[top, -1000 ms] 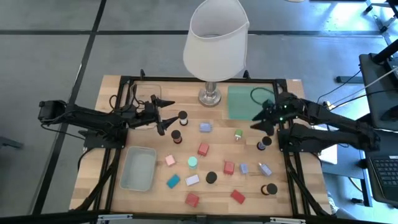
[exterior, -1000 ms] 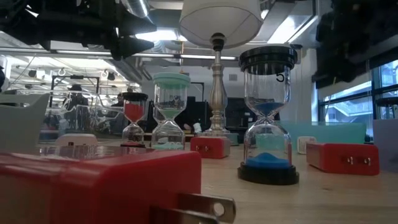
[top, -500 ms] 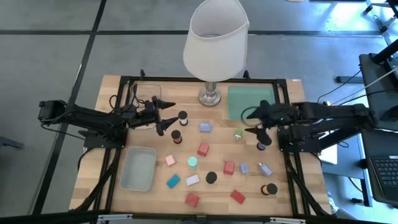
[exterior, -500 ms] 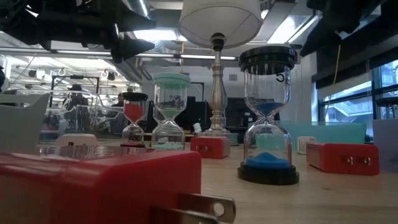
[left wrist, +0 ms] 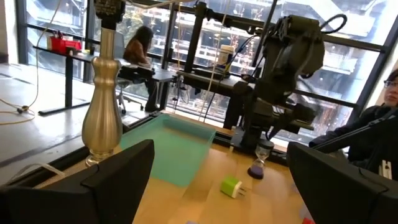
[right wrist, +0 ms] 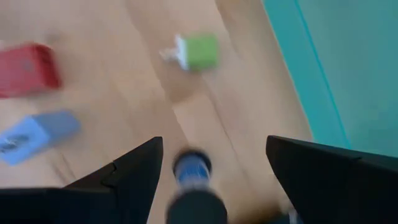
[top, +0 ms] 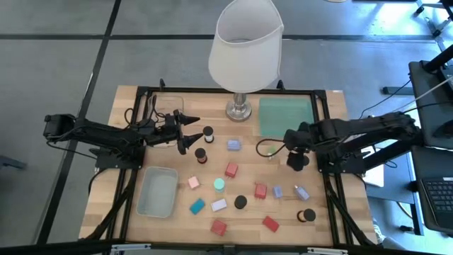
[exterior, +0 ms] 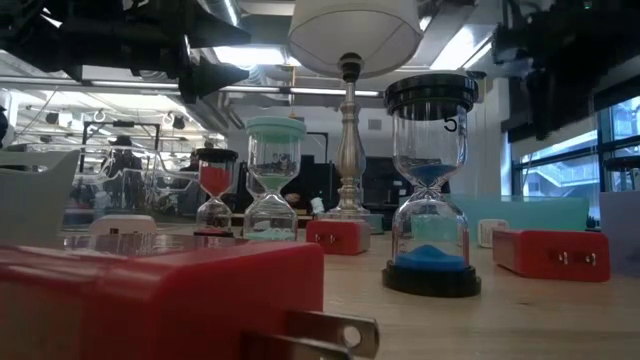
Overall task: Pick & Place Office items
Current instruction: Put the violet hourglass into the green bin
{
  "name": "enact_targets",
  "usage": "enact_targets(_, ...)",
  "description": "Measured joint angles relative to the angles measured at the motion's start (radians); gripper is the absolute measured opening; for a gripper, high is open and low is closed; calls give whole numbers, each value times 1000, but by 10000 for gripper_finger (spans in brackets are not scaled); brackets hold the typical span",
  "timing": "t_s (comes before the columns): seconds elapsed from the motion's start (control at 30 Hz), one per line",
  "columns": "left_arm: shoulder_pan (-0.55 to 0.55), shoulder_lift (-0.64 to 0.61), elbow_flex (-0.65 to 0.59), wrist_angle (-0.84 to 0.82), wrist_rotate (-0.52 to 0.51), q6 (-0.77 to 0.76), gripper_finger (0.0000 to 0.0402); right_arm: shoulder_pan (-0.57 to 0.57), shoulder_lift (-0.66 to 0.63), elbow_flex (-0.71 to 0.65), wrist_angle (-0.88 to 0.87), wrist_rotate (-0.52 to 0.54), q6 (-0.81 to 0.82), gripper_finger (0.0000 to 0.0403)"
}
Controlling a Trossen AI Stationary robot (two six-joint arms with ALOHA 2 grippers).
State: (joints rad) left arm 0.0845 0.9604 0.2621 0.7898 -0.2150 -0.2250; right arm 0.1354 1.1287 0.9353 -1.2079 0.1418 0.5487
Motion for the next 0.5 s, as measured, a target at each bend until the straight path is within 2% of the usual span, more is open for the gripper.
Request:
enact_targets(0.1,0,0,0,0,0,-1,363,-8,26,0,-56,0,123,291)
enact_targets(0.23,0,0,0,0,0,-1,363,-12,61,-7,-65,-9,152,296)
enact_targets(0.5,0,0,0,-1,0,-1,363,-12,109,-7,-62,-54,177,354)
